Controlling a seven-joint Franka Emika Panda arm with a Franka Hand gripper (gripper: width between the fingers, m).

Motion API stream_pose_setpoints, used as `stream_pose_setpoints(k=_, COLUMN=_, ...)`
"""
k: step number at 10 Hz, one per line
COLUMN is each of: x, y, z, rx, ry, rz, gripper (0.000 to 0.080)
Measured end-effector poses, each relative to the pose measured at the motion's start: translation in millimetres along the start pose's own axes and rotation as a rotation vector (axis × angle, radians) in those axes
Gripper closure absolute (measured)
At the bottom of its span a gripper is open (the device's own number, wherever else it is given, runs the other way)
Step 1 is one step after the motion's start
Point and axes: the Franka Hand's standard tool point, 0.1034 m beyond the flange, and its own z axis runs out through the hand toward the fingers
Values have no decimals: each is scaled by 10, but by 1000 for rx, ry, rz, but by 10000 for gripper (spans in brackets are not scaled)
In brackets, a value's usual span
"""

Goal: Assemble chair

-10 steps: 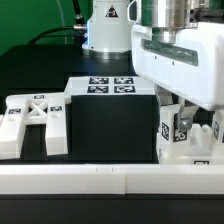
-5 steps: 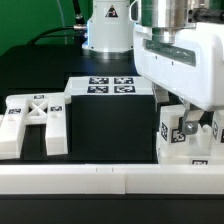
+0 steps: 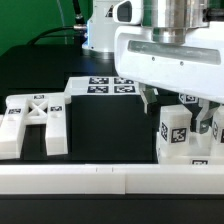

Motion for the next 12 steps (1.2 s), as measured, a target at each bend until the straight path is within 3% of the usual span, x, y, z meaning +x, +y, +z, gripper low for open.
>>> stream_pose_setpoints(k=10, x=17, y=7, z=-2, rx=-30, ry=16, rz=-789, gripper=151)
stream_pose_setpoints(k=11, x=27, y=16, z=-2, rx=-37, ry=17, rz=-872, gripper=301)
stream_pose_setpoints(k=12, x=45, y=30, z=-2, rx=-44, ry=18, rz=-968, gripper=301)
